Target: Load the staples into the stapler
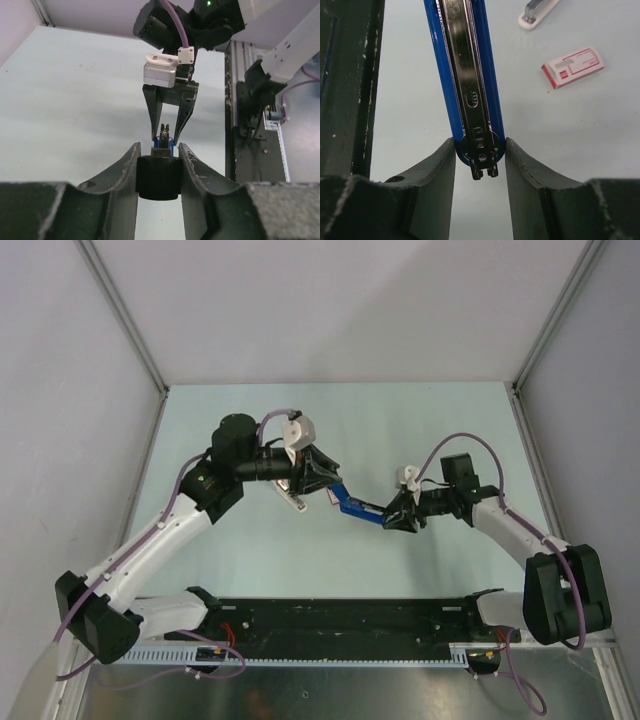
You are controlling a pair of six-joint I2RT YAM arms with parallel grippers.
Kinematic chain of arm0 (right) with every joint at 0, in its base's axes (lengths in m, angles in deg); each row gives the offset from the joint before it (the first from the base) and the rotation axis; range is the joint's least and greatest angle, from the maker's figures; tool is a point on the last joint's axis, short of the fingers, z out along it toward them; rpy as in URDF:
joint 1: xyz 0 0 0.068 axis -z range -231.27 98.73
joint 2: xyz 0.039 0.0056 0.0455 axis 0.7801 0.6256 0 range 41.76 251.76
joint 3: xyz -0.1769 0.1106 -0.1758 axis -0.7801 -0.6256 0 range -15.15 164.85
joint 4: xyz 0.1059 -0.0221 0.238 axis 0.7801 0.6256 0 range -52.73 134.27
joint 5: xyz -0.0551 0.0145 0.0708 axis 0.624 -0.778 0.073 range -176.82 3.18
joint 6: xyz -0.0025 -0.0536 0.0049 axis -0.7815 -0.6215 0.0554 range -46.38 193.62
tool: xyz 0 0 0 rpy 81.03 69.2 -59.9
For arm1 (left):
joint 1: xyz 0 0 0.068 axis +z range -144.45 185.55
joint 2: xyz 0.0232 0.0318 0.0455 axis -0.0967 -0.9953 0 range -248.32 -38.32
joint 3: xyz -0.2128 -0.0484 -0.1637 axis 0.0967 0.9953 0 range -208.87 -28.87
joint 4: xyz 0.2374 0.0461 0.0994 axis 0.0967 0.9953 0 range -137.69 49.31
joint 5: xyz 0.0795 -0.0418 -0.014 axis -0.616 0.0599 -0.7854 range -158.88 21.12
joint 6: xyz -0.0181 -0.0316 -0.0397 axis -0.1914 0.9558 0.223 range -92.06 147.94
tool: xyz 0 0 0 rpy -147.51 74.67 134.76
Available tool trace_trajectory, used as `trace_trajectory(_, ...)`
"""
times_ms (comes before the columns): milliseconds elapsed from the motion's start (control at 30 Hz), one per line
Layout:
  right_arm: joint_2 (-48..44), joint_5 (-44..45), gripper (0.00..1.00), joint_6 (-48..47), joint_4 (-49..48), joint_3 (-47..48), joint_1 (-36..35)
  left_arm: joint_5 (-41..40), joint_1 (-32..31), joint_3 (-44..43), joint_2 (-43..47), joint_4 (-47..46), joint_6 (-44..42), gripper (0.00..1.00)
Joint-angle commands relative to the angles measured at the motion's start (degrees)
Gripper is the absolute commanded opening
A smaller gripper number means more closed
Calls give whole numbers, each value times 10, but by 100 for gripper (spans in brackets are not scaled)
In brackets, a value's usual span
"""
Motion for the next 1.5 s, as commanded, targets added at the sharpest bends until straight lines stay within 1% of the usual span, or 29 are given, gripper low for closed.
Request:
trace_trajectory(0, -19, -38, 1, 36, -12, 7, 56, 9, 35, -83, 43, -63, 68, 0)
trace_trajectory(100, -34, -82, 0, 61, -19, 7, 86, -3, 47, -104, 47, -66, 92, 0)
trace_trajectory(233, -44, -102, 0, 82, -23, 7, 93, -16, 54, -113, 50, -73, 123, 0)
trace_trajectory(367, -42, -106, 0, 83, -21, 7, 89, -33, 62, -121, 54, -80, 146, 0)
trace_trajectory(500, -44, -94, 1, 86, -25, 7, 75, -44, 64, -126, 52, -80, 152, 0)
trace_trajectory(533, -46, -91, 3, 89, -29, 7, 71, -43, 64, -125, 50, -80, 151, 0)
trace_trajectory(633, -53, -82, 14, 92, -36, 7, 62, -42, 64, -111, 47, -80, 147, 0)
trace_trajectory(767, -58, -75, 21, 95, -42, 7, 56, -53, 63, -82, 47, -80, 135, 0)
trace_trajectory(833, -64, -66, 27, 100, -49, 7, 50, -59, 62, -71, 46, -80, 132, 0)
trace_trajectory(1000, -91, -23, 43, 103, -71, 7, 15, -73, 57, -57, 36, -80, 127, 0)
trace_trajectory(1100, -100, 6, 49, 107, -86, 7, -11, -79, 56, -55, 33, -80, 128, 0)
trace_trajectory(1200, -103, 30, 53, 103, -92, 7, -33, -90, 56, -56, 31, -80, 132, 0)
trace_trajectory(1333, -107, 69, 55, 91, -93, 7, -65, -114, 56, -57, 27, -80, 145, 0)
trace_trajectory(1467, -112, 81, 57, 85, -86, 7, -83, -131, 56, -63, 22, -80, 149, 0)
